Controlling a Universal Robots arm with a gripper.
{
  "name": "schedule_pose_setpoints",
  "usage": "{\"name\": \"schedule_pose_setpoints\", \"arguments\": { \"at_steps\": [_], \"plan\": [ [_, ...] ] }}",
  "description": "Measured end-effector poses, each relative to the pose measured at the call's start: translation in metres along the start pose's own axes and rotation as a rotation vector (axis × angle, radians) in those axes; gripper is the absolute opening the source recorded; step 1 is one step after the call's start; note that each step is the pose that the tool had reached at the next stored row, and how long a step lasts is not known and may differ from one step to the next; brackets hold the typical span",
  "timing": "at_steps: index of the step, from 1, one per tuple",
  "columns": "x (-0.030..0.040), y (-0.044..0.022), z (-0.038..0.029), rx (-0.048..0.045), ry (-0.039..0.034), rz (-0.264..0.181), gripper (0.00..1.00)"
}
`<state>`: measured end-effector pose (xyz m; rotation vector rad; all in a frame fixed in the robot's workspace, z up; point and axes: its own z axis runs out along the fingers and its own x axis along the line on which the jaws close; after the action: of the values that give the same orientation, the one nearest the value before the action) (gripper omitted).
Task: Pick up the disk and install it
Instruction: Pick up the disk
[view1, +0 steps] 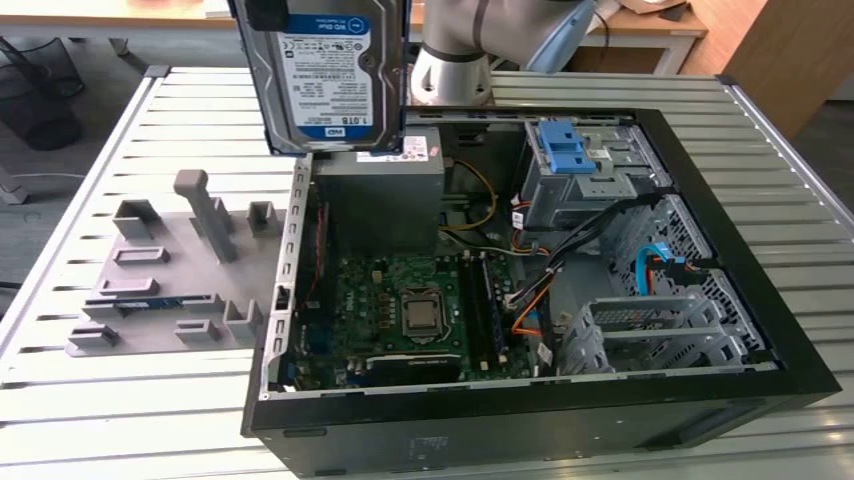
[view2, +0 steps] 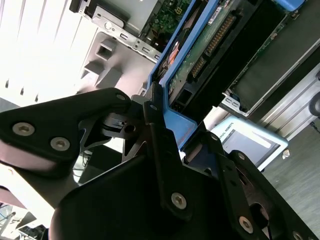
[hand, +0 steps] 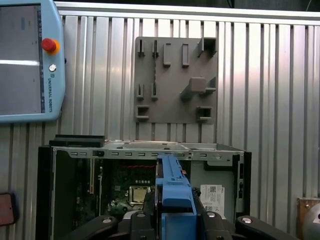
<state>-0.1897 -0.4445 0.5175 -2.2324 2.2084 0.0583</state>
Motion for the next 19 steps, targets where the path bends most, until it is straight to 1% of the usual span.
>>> {"name": "schedule_pose_setpoints", "arguments": {
  "at_steps": [4,11,19],
  "plan": [
    [0.0009,-0.0047,-0.0001,0.0000,0.0000,0.000,0.36],
    [0.0029,-0.0148,-0.0005,-0.0005,0.0000,0.000,0.36],
    [0.0076,-0.0262,-0.0009,-0.0010,0.0000,0.000,0.36]
  ]
}}
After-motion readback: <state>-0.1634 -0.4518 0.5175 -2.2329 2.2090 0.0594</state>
